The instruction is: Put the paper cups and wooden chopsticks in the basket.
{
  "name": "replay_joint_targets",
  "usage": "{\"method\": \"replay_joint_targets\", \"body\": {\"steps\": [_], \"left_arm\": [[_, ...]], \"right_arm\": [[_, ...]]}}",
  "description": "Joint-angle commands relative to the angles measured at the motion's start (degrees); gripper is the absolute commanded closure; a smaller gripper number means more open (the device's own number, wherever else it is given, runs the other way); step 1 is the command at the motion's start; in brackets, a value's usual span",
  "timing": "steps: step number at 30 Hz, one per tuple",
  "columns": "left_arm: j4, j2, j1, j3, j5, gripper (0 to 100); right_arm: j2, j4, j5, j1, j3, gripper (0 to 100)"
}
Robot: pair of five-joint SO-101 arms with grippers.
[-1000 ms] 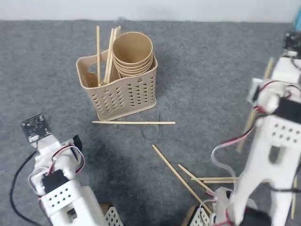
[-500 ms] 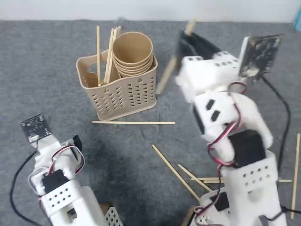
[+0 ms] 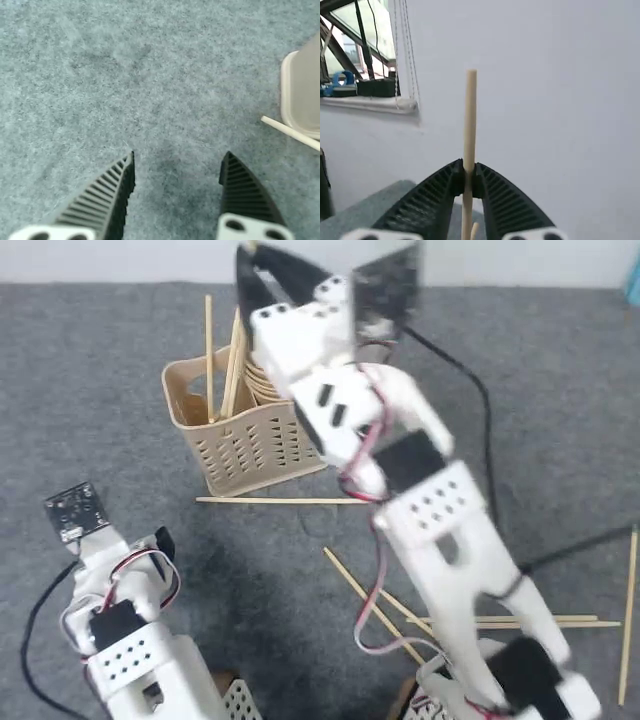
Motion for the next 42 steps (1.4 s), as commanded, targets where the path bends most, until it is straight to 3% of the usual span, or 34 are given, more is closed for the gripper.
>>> {"method": "replay_joint_targets", "body": {"steps": [1, 9, 15, 21, 25, 29, 33, 35, 38, 42], "left_arm": [[-2.3, 0.1, 0.2, -2.7, -0.6, 74], [-2.6, 0.1, 0.2, -2.6, -0.6, 74], [-2.6, 0.1, 0.2, -2.6, -0.6, 74], [-2.6, 0.1, 0.2, -2.6, -0.6, 74], [-2.6, 0.1, 0.1, -2.6, -0.6, 74], [-2.6, 0.1, 0.1, -2.6, -0.6, 74], [-2.6, 0.1, 0.1, -2.6, -0.6, 74], [-2.6, 0.1, 0.1, -2.6, -0.6, 74], [-2.6, 0.1, 0.1, -2.6, -0.6, 74], [-2.5, 0.1, 0.1, -2.6, -0.6, 74]], "right_arm": [[2.9, -1.3, 1.1, -1.4, -3.7, 99.1], [7.6, -0.1, 1.2, -1.6, -0.9, 97.6], [7.4, 10.4, -1.2, -1.3, 0.0, 78.7], [-1.2, 24.9, -5.8, 0.7, -4.3, 85.5], [-13.1, 42.7, -6.0, 4.8, -4.6, 87.6], [-22.8, 59.3, -5.7, 15.5, -4.3, 87.8], [-25.2, 72.7, -5.2, 32.3, -4.3, 87.9], [-23.8, 77.1, -1.4, 41.2, -4.1, 87.9], [-19.6, 78.7, 6.9, 52.4, -0.7, 87.9], [-12.0, 72.4, 16.5, 63.4, 6.6, 87.9]]}}
